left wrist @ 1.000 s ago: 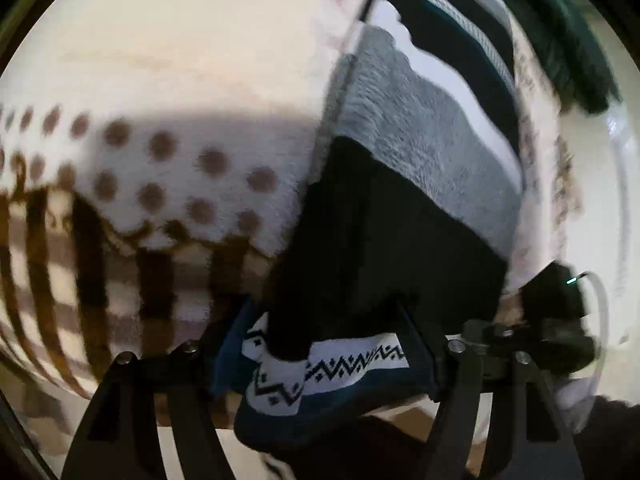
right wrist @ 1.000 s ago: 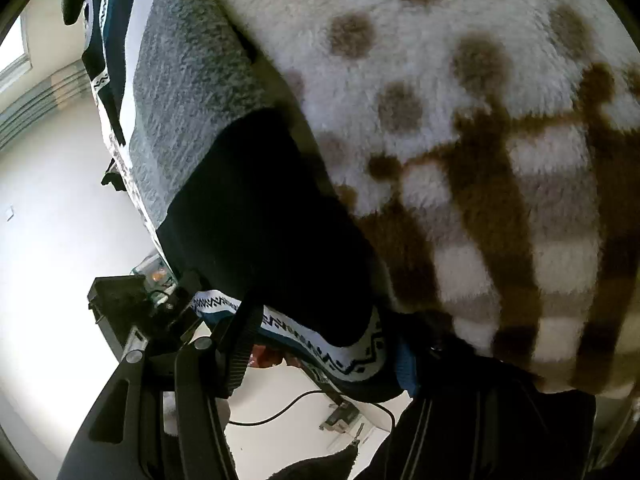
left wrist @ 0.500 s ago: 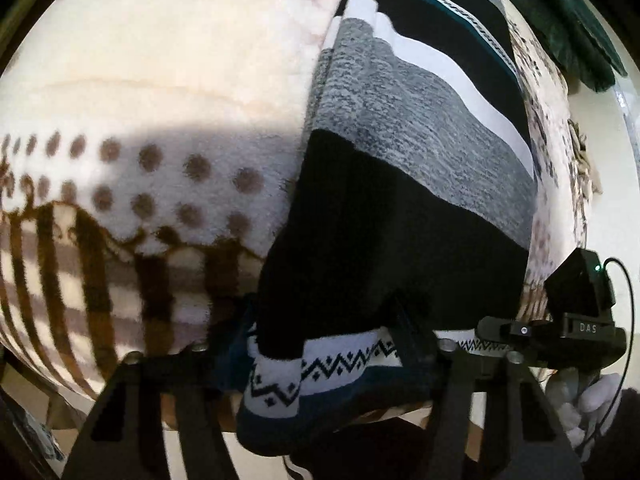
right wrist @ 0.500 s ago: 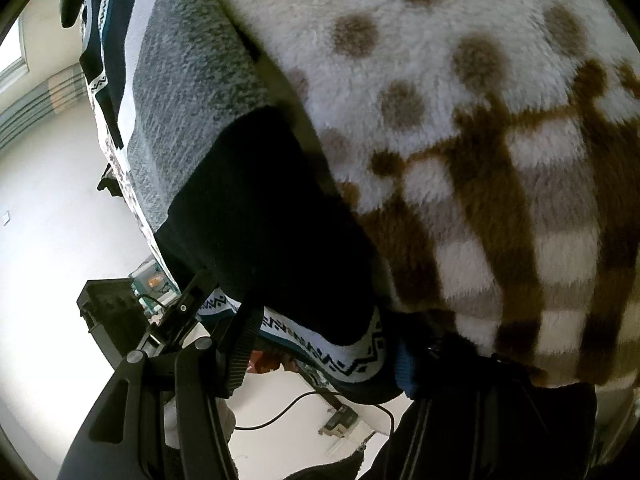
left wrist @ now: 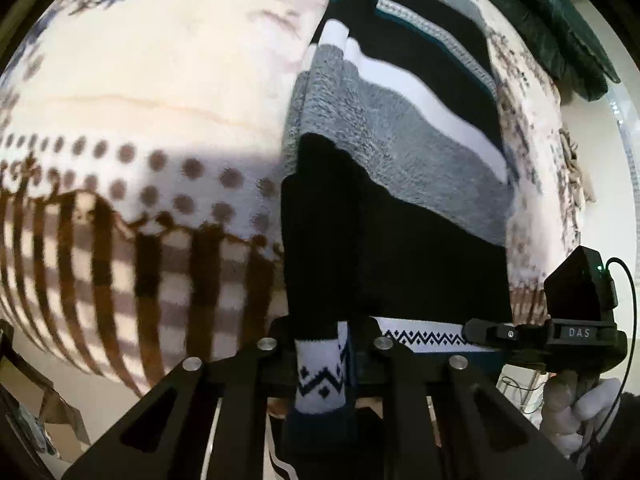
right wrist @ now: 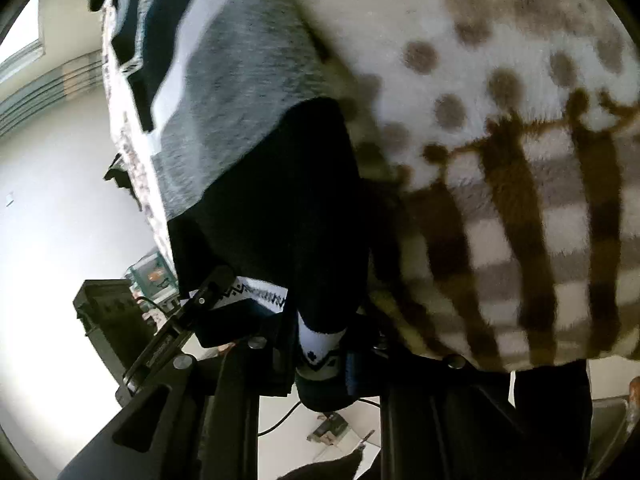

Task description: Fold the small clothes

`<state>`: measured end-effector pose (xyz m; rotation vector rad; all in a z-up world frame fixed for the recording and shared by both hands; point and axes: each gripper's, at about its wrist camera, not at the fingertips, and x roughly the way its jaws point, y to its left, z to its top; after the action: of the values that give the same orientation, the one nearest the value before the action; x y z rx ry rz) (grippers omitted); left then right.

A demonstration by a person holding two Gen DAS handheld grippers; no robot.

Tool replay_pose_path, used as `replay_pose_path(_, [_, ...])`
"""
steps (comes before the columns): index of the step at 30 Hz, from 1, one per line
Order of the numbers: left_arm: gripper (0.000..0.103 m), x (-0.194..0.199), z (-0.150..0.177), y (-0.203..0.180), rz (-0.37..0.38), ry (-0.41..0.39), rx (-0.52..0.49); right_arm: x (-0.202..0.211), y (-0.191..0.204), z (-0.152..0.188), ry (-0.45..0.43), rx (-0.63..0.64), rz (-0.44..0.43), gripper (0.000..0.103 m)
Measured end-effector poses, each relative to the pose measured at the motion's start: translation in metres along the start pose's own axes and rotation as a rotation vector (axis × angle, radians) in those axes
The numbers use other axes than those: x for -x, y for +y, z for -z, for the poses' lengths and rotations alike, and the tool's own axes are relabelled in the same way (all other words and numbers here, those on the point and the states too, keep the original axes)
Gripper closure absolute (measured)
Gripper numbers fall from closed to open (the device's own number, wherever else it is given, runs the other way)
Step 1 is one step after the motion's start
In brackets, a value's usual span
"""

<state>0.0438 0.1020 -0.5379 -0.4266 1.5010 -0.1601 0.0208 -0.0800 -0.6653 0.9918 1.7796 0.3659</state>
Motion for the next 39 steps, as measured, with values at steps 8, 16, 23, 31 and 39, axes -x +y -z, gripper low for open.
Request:
replay_pose_path(8, [0.091, 0.047, -0.010, -0.012, 0.127, -0.045, 0.049, 0.043, 0.028, 0.011, -0.043, 0.048, -0.078, 0.086])
replay_pose_path(16, [0.091, 0.088, -0.062, -0.027, 0.274, -0.158, 0.137, 0.097, 0.070, -0.008, -0.100, 0.092, -0.202, 0.086])
replay_pose_path(23, [0.091, 0.098, -0.140, -0.061, 0.263, -0.273, 0.067, 0.136, 0.130, -0.065, -0.216, 0.155, -0.228, 0.086])
replay_pose_path(31, [0.092, 0.083, -0.258, -0.072, 0.266, -0.331, 0.017, 0.165, 0.196, -0.156, -0.356, 0.198, -0.119, 0.086])
replay_pose_path(39, [0.091, 0.050, -0.382, -0.089, 0.273, -0.313, 0.008, 0.170, 0.263, -0.285, -0.452, 0.183, -0.072, 0.086])
